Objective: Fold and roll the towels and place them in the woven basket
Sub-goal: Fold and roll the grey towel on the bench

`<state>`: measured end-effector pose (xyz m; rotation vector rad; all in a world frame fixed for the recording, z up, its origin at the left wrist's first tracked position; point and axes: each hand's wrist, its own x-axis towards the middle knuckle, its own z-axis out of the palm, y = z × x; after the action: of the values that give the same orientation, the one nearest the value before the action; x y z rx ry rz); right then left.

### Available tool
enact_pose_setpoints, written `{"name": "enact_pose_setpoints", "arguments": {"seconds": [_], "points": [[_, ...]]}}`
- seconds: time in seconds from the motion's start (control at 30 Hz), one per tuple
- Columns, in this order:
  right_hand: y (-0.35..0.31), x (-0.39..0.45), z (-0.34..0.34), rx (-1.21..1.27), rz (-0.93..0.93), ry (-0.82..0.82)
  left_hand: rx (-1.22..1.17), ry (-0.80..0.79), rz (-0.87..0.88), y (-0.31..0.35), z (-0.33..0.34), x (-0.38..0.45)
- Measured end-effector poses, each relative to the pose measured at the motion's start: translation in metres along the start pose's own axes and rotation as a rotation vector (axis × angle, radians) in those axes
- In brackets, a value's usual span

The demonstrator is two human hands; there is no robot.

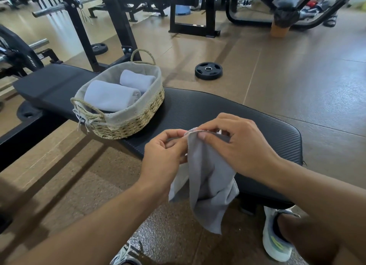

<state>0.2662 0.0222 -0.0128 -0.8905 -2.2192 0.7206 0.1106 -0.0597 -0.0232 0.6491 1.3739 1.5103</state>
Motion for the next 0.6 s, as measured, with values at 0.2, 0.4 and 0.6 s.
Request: {"name": "enact_pose_setpoints", "arguments": {"seconds": [0.2,0.4,0.6], "points": [[0.0010,0.0026,-0.0039,0.099,0.050,-0.020,0.056,-0.031,0.087,0.0020,-0.0032,-0.0021],[-0.0012,0.0022,-0.0048,0.086,0.055,-0.027,0.054,-0.051,0.100,0.0008,-0.0037,-0.0042],[-0.0017,0.0030,-0.0049,0.057,0.026,-0.049,0.095,-0.070,0.133,0.0005,-0.0039,-0.0065]]}}
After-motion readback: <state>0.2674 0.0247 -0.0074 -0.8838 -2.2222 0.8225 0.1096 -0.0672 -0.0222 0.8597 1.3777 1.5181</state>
